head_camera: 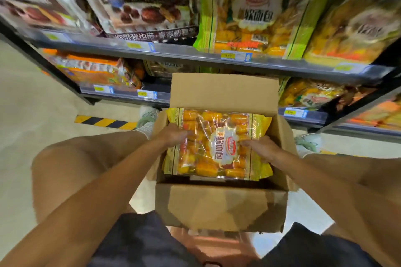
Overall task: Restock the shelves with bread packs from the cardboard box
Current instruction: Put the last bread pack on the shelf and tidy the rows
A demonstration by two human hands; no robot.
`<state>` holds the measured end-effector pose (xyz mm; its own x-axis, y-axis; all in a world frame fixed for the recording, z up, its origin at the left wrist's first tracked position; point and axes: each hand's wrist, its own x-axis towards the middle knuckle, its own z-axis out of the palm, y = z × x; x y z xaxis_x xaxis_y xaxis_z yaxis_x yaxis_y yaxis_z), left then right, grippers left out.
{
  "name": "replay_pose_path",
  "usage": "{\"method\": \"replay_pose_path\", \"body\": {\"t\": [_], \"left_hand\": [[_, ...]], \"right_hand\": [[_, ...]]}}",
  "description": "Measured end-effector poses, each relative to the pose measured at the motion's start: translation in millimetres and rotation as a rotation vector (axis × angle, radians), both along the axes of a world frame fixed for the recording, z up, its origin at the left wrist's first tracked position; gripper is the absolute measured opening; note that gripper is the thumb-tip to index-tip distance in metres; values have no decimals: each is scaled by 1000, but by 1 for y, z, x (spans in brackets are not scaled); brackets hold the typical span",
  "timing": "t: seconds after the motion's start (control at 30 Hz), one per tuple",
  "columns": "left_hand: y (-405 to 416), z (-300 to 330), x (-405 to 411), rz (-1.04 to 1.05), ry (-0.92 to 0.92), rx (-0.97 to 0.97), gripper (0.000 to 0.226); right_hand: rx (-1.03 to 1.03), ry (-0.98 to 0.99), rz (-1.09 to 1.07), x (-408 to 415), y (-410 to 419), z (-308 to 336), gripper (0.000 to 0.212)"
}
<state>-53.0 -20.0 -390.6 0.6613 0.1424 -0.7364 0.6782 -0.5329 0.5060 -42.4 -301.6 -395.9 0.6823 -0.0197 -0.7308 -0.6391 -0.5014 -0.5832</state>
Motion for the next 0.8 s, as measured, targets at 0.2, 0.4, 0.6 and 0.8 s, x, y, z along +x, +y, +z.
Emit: {"method": "replay_pose_path", "body": {"t": [0.2,0.4,0.6,0.8], "left_hand": [[4,57,-13,19,-236,-32,43],[16,118,-13,37,-470,7,48],[35,178,-19,52,-719,-8,63],[51,228,-21,143,-974,-96,41]], "right_hand": [[127,-208,29,-13,-4,54,38],[167,-409,20,-13,-4,103,58],[222,-645,-21,0,9,161,45],[213,-881,-20,19,25,228,46]]}}
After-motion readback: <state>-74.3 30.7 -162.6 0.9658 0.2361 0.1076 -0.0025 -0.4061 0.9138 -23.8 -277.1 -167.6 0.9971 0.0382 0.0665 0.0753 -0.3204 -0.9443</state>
